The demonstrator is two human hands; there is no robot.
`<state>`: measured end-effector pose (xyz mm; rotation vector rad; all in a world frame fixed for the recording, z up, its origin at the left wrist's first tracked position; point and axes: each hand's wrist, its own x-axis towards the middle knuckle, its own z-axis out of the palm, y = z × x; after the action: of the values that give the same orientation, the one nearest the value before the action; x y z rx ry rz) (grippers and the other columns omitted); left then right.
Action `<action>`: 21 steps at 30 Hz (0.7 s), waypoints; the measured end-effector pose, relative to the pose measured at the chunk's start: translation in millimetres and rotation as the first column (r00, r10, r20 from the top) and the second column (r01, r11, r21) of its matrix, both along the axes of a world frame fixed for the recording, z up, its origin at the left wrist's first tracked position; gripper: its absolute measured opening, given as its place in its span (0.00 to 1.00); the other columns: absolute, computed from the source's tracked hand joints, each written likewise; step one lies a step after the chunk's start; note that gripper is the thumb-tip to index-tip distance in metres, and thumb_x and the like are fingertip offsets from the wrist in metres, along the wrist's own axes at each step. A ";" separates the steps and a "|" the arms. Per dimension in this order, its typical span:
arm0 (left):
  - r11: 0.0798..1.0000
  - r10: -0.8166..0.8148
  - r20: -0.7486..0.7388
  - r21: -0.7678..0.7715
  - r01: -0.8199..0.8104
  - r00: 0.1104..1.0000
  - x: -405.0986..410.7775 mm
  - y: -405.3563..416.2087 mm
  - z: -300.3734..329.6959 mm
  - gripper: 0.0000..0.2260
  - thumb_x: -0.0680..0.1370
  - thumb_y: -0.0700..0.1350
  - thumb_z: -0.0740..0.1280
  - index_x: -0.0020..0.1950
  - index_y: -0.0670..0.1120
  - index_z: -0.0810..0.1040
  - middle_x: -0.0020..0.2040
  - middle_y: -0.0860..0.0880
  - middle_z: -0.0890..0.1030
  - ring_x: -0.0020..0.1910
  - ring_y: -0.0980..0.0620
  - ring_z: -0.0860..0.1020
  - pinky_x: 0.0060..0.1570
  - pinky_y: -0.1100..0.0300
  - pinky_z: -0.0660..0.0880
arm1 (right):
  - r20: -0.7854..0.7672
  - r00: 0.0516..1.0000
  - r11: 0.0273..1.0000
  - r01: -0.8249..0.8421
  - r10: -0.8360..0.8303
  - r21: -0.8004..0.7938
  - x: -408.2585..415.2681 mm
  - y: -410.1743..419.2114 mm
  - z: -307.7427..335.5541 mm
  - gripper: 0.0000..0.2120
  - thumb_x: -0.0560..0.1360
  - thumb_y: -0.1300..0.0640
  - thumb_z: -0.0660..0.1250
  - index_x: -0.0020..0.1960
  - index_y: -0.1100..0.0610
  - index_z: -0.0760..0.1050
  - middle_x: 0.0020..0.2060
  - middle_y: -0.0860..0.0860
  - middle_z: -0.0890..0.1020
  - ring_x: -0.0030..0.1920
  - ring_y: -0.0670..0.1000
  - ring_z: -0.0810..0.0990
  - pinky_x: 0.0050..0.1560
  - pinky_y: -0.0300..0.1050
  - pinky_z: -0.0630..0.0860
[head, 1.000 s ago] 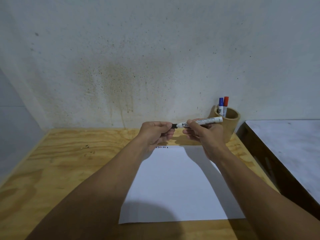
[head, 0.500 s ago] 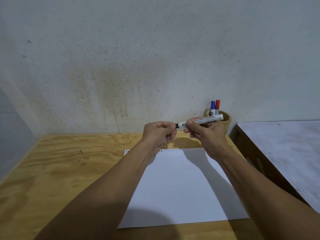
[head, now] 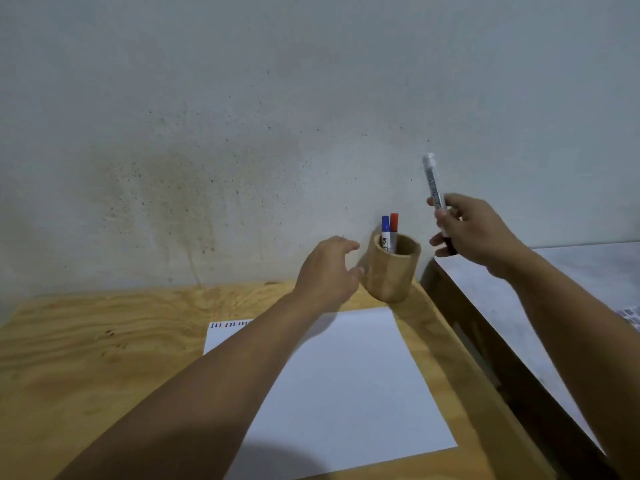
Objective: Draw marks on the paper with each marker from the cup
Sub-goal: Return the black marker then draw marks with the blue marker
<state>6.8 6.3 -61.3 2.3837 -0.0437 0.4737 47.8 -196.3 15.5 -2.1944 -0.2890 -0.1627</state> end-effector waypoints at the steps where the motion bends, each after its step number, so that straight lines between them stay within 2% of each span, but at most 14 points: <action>1: 0.995 -0.042 0.020 0.086 0.040 0.999 1.6 -4.2 0.4 0.21 0.75 0.43 0.69 0.67 0.45 0.73 0.68 0.47 0.74 0.66 0.48 0.70 0.66 0.53 0.69 | 0.017 1.000 0.990 0.010 -0.008 -0.137 3.7 -8.1 7.1 0.15 0.81 0.58 0.60 0.66 0.61 0.73 0.46 0.57 0.79 0.46 0.59 0.82 0.49 0.56 0.82; 4: 0.958 -0.155 0.085 0.258 0.128 0.984 4.1 -14.4 2.0 0.22 0.74 0.38 0.67 0.68 0.43 0.71 0.68 0.43 0.74 0.66 0.44 0.70 0.64 0.50 0.67 | 0.099 0.995 0.884 0.053 -0.008 -0.464 13.1 -28.7 25.1 0.11 0.77 0.55 0.68 0.57 0.58 0.82 0.44 0.59 0.83 0.43 0.60 0.81 0.46 0.56 0.81; 7: 0.909 -0.196 0.086 0.389 0.148 0.977 12.2 -19.7 -5.4 0.26 0.70 0.38 0.66 0.68 0.44 0.70 0.69 0.45 0.72 0.67 0.44 0.70 0.64 0.47 0.68 | 0.130 0.991 0.798 0.083 -0.005 -0.596 19.8 -32.5 36.2 0.08 0.71 0.54 0.75 0.49 0.54 0.85 0.41 0.54 0.85 0.41 0.55 0.81 0.44 0.52 0.80; 10: 0.893 -0.216 0.064 0.416 0.171 0.974 14.5 -22.1 -11.5 0.25 0.71 0.38 0.66 0.68 0.45 0.69 0.69 0.48 0.72 0.67 0.46 0.69 0.64 0.47 0.66 | 0.141 0.990 0.792 0.062 0.031 -0.608 24.6 -23.1 41.0 0.10 0.65 0.55 0.79 0.43 0.56 0.83 0.36 0.49 0.82 0.36 0.50 0.79 0.40 0.48 0.78; 12: 0.895 -0.221 0.079 0.413 0.169 0.972 13.6 -22.7 -12.0 0.25 0.72 0.38 0.66 0.68 0.46 0.70 0.68 0.48 0.73 0.66 0.47 0.70 0.64 0.47 0.66 | 0.153 0.986 0.805 0.041 0.062 -0.592 29.3 -13.9 41.1 0.11 0.65 0.56 0.80 0.42 0.58 0.81 0.36 0.50 0.80 0.35 0.50 0.79 0.39 0.46 0.79; 15: 0.893 -0.221 0.104 0.420 0.159 0.970 14.7 -23.2 -10.2 0.25 0.70 0.36 0.66 0.67 0.46 0.72 0.65 0.48 0.76 0.62 0.46 0.73 0.60 0.50 0.69 | 0.102 0.990 0.814 -0.023 0.100 -0.581 43.4 -0.6 33.2 0.05 0.71 0.60 0.74 0.46 0.60 0.81 0.39 0.54 0.83 0.33 0.50 0.83 0.38 0.43 0.81; 17: 0.897 -0.224 0.102 0.411 0.164 0.969 15.2 -23.6 -7.6 0.24 0.69 0.35 0.66 0.65 0.44 0.74 0.63 0.46 0.78 0.60 0.45 0.75 0.57 0.50 0.71 | 0.050 0.993 0.809 -0.055 0.104 -0.586 54.1 6.9 23.2 0.05 0.75 0.63 0.70 0.50 0.61 0.82 0.44 0.56 0.84 0.34 0.50 0.85 0.40 0.44 0.83; 21: 0.904 -0.232 0.103 0.390 0.176 0.967 15.1 -25.1 -3.7 0.21 0.69 0.34 0.68 0.62 0.44 0.77 0.57 0.46 0.81 0.53 0.45 0.77 0.53 0.50 0.74 | 0.054 0.994 0.819 -0.051 0.100 -0.572 66.3 15.9 3.7 0.08 0.72 0.60 0.73 0.51 0.59 0.80 0.46 0.57 0.83 0.40 0.54 0.84 0.46 0.49 0.84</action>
<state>21.9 -18.8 -65.0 2.6739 -0.4905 0.5820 114.1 -180.4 19.2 -2.7729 -0.5264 -0.1319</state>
